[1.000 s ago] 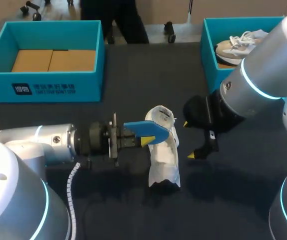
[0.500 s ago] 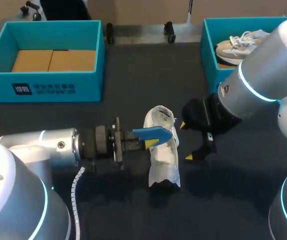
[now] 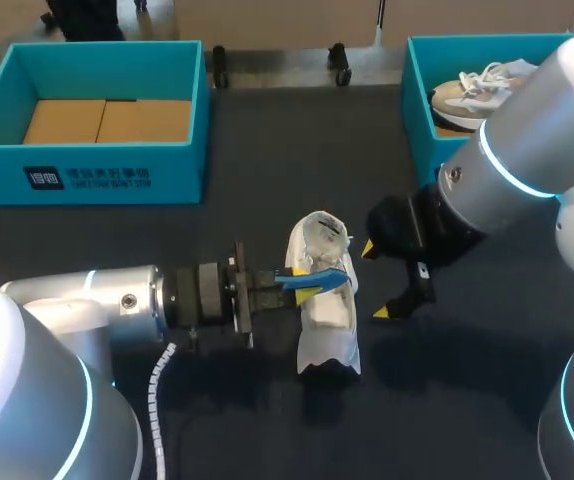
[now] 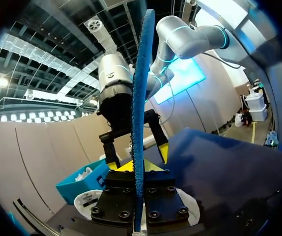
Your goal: Take the shoe out of the shoebox, open the shoe tongue, remove and reinsert the insole, then place the shoe into the shoebox
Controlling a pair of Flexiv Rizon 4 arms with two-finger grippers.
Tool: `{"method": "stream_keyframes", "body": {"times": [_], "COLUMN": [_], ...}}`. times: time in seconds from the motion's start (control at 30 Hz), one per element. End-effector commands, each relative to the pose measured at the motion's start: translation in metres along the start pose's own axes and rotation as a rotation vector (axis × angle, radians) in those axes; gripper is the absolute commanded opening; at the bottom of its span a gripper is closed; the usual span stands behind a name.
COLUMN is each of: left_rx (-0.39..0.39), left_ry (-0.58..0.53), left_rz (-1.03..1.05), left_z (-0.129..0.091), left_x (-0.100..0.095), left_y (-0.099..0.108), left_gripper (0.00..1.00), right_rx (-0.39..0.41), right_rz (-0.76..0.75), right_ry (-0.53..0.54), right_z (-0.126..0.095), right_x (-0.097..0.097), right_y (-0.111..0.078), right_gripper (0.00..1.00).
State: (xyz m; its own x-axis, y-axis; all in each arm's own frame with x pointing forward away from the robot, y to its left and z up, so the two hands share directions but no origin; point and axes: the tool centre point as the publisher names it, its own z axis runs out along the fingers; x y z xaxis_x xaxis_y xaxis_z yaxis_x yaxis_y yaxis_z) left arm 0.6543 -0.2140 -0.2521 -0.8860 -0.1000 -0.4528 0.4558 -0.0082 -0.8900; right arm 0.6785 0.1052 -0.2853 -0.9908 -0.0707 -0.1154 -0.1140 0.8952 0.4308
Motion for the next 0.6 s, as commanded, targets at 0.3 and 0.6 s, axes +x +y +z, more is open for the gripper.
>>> {"method": "stream_keyframes", "body": {"times": [0.3, 0.6], "left_rx": [0.007, -0.008], "left_ry": [0.019, 0.039], "left_rz": [0.026, 0.047], "left_z": [0.012, 0.015], "left_x": [0.009, 0.015], "left_y": [0.016, 0.024], "left_gripper": [0.00, 0.00], "right_rx": [-0.001, -0.001], "right_rz": [-0.001, -0.001], "right_ry": [-0.001, -0.001], "right_z": [0.001, 0.001], "right_x": [0.001, 0.001], "right_y": [0.000, 0.000], "right_gripper": [1.00, 1.00]}}
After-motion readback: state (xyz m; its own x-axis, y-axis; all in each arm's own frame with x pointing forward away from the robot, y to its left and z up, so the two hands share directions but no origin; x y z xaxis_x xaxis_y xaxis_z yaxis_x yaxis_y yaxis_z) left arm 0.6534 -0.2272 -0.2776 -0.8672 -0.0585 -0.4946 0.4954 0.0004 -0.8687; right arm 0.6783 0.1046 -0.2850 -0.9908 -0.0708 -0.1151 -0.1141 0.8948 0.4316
